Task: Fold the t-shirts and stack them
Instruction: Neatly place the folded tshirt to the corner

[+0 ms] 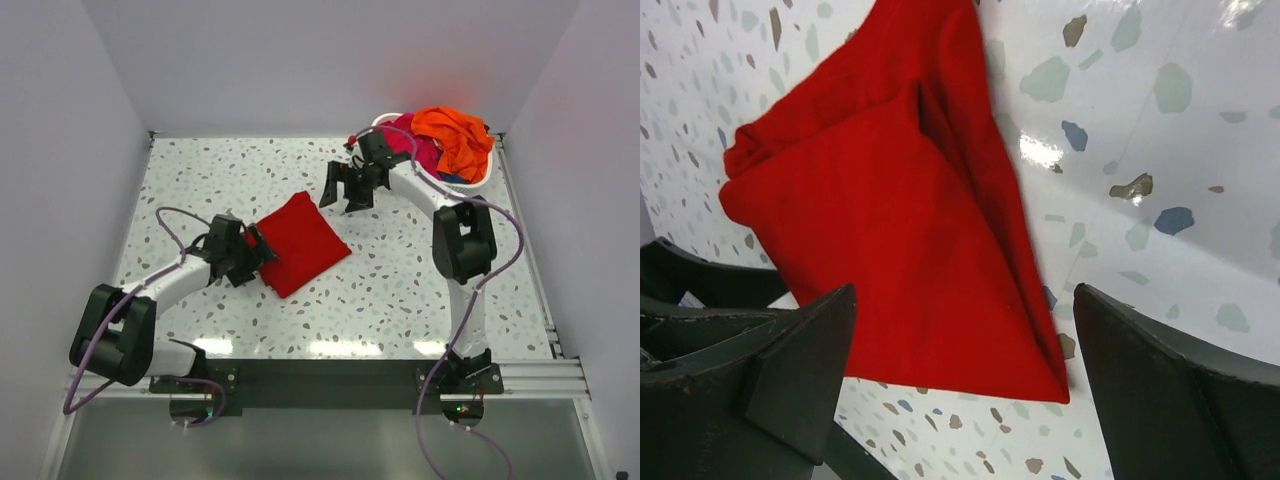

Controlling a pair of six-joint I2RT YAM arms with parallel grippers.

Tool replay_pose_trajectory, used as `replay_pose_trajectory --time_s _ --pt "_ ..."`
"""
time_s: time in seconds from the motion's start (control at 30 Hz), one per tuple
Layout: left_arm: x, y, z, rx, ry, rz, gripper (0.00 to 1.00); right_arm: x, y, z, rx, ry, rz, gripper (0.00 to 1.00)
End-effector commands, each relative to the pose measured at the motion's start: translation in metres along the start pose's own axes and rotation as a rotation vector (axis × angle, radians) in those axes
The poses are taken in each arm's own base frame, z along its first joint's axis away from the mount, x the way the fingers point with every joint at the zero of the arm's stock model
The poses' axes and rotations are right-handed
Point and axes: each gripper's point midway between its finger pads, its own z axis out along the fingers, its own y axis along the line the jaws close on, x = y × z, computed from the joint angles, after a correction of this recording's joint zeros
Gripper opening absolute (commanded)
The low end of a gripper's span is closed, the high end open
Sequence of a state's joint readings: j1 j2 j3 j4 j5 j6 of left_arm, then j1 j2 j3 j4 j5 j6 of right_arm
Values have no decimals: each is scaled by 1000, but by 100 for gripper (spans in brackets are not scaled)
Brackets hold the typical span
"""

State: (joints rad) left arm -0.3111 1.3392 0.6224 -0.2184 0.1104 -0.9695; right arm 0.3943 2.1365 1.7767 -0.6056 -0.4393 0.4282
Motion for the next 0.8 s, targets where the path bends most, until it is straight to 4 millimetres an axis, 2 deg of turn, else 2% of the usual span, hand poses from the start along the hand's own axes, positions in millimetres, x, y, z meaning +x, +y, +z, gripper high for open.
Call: replay_pose_trajectory --time_s 0.0,0.2,0.37,0.47,0.57,0.63,0.67,0.73,0.77 --pt "1 -11 11 58 6 -5 96 17 -3 17 -19 60 -19 92" --pt "0 3 20 6 -19 -21 97 39 -6 32 1 138 -51 91" --pt "8 11 31 -8 -8 -28 94 61 -8 41 16 194 -58 91" --pt "13 14 38 -23 5 -17 90 73 -7 44 22 226 -68 90" --pt "15 19 43 -44 12 -6 81 82 -4 45 22 238 -74 90" --pt "16 25 47 -71 20 4 68 85 -3 44 21 243 -64 90" --pt "18 29 47 -93 31 8 56 84 -3 42 21 239 -60 89" --pt "14 31 47 -112 22 33 43 85 -2 39 26 236 -59 89" --pt "5 34 45 -149 2 76 25 86 -2 35 33 233 -60 89"
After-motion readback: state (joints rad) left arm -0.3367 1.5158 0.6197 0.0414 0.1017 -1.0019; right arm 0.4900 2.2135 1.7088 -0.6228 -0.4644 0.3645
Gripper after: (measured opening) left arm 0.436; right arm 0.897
